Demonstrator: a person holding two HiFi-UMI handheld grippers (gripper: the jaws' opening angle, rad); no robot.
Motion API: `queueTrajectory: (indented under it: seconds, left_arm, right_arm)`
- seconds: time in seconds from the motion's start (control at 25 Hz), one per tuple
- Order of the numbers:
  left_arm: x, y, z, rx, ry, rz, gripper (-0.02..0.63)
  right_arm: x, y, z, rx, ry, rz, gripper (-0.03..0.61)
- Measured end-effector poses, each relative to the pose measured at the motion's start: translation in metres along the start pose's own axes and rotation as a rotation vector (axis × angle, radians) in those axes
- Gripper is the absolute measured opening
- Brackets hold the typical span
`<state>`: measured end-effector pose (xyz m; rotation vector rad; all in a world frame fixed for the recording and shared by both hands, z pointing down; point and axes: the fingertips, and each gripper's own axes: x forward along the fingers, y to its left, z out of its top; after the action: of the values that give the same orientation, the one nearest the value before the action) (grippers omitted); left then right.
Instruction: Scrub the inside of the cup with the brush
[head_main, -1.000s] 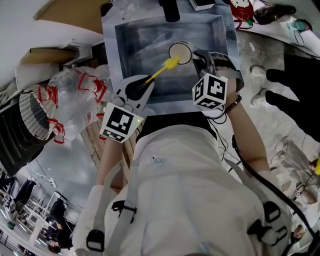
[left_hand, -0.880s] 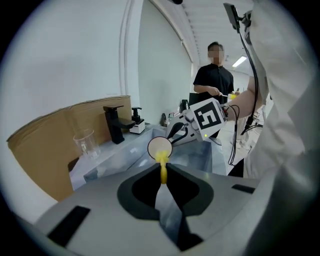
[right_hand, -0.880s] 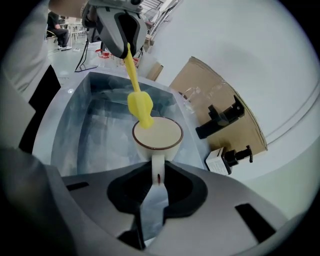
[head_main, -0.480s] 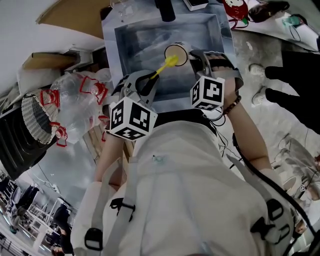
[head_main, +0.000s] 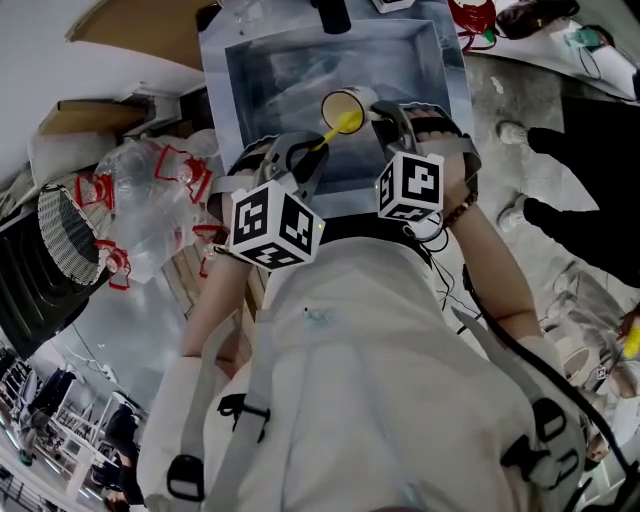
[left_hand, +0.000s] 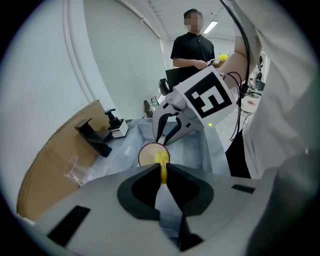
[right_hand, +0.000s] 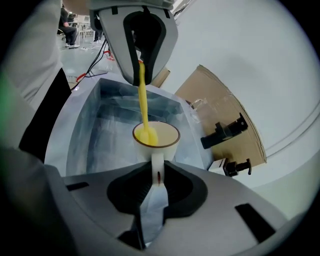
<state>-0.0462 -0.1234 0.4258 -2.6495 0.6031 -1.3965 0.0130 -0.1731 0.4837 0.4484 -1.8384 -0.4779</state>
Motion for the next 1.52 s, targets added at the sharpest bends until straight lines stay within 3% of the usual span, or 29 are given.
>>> queueTrajectory:
  seconds: [0.16, 0.36, 0.68, 0.88, 1.04, 1.28, 1.52]
  left_arm:
    - [-0.004, 0.004, 0.005, 0.008, -0.023, -0.001, 0.041]
    - [-0.010, 0.027, 0.015, -0.011, -0.071, 0.068, 0.041]
    - [-0.015, 0.045, -0.004, -0.009, -0.003, 0.138, 0.041]
    - [-0.018, 0.037, -0.024, -0.018, 0.063, 0.116, 0.041]
    - [-0.020, 0.022, -0.031, 0.001, 0.091, 0.053, 0.041]
    - [-0.021, 0.006, -0.025, 0.000, 0.039, -0.002, 0.040]
    - [-0.027, 0.013, -0.010, -0.012, -0.046, 0.010, 0.040]
  right_arm:
    - [-0.006, -0.002, 0.007, -0.006, -0.017, -0.009, 0.067]
    - [-0.013, -0.011, 0.018, -0.021, -0.038, -0.032, 0.068]
    - [-0.024, -0.016, 0.034, -0.012, -0.090, -0.053, 0.069]
    - [-0.029, -0.016, 0.043, 0.017, -0.130, -0.046, 0.069]
    - [-0.031, -0.016, 0.048, 0.042, -0.148, -0.036, 0.069]
    - [-0.030, -0.009, 0.050, 0.044, -0.154, -0.010, 0.069]
    - [-0.030, -0.003, 0.053, 0.018, -0.152, -0.002, 0.069]
